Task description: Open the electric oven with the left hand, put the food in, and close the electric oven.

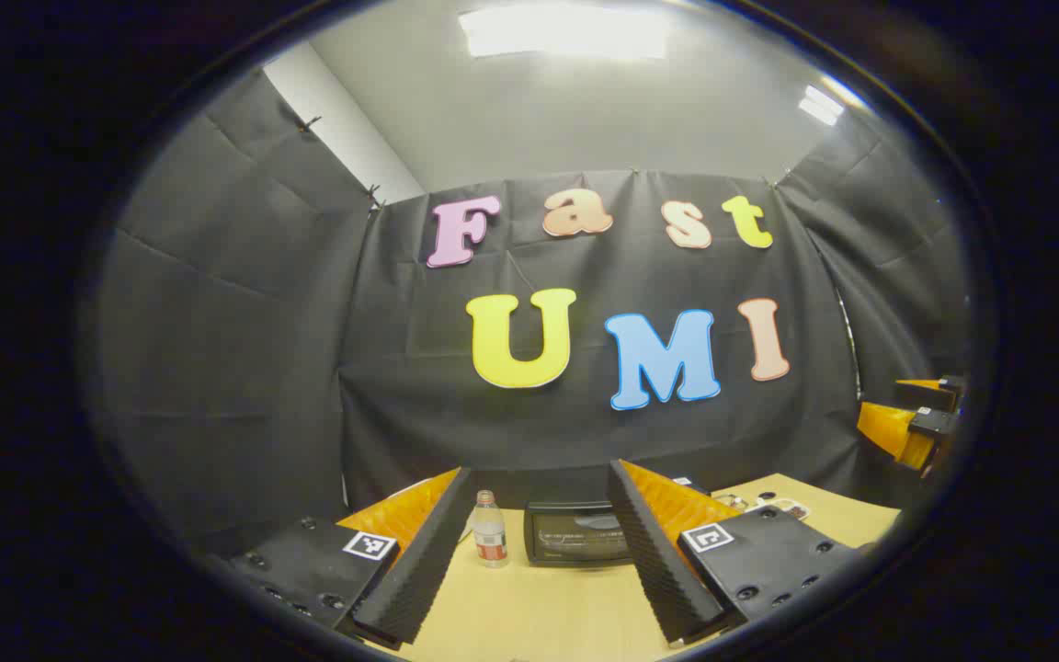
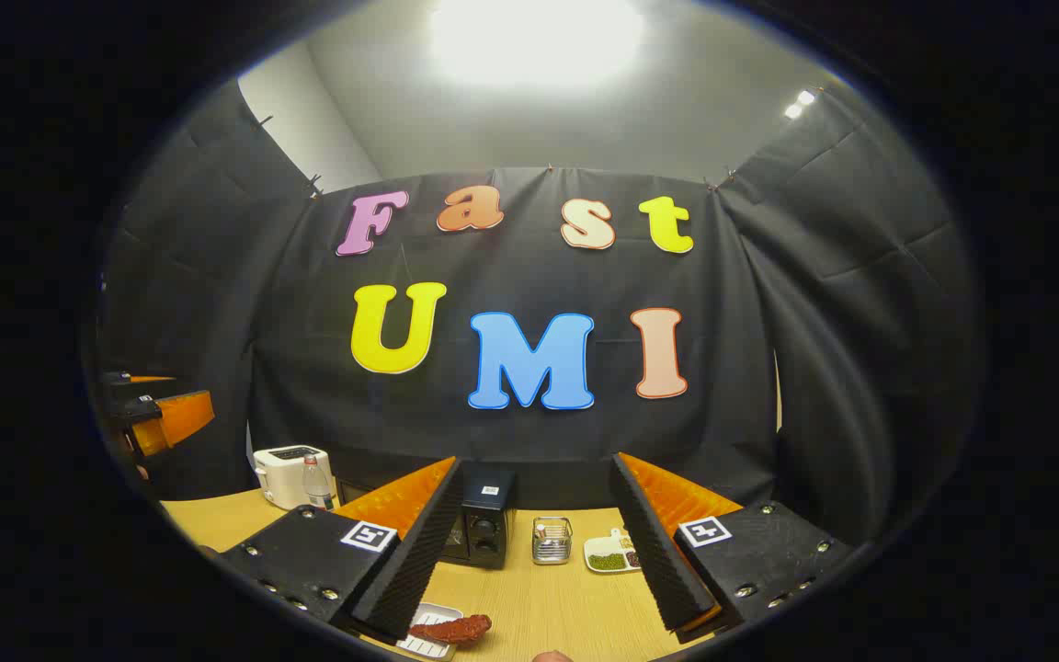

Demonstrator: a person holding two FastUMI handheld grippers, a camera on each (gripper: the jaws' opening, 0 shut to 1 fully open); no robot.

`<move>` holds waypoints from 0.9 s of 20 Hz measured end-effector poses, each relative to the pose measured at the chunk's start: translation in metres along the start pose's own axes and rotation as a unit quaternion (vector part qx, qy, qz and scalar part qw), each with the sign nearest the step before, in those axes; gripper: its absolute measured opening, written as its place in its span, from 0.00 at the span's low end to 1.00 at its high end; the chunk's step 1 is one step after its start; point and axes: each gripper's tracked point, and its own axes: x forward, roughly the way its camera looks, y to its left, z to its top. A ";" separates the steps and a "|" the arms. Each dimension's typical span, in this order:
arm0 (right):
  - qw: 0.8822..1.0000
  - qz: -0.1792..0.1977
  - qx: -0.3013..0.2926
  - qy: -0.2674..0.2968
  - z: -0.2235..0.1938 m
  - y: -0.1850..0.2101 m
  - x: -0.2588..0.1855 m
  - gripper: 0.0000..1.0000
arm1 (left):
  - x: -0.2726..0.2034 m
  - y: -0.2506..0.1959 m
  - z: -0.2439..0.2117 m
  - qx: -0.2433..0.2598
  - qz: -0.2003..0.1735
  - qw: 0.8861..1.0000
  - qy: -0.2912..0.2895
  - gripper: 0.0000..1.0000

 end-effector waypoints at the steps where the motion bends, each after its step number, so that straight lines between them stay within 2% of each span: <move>1: 1.000 -0.001 0.002 -0.001 0.000 0.000 -0.001 0.96 | -0.001 -0.002 0.000 -0.002 -0.003 1.000 0.001 1.00; 6: 1.000 -0.009 -0.001 -0.004 0.002 -0.004 -0.003 0.96 | 0.004 -0.009 -0.003 -0.006 -0.013 1.000 0.001 1.00; 7: 1.000 -0.010 -0.002 -0.006 0.004 -0.005 -0.003 0.96 | 0.005 -0.010 -0.003 -0.006 -0.014 1.000 0.002 0.97; 8: 1.000 -0.010 -0.002 -0.007 0.004 -0.006 -0.003 0.96 | 0.007 -0.012 -0.005 -0.005 -0.015 1.000 0.003 1.00; 18: 1.000 -0.005 0.009 0.000 -0.005 -0.029 0.000 0.96 | 0.020 -0.039 -0.008 -0.006 -0.009 1.000 0.006 1.00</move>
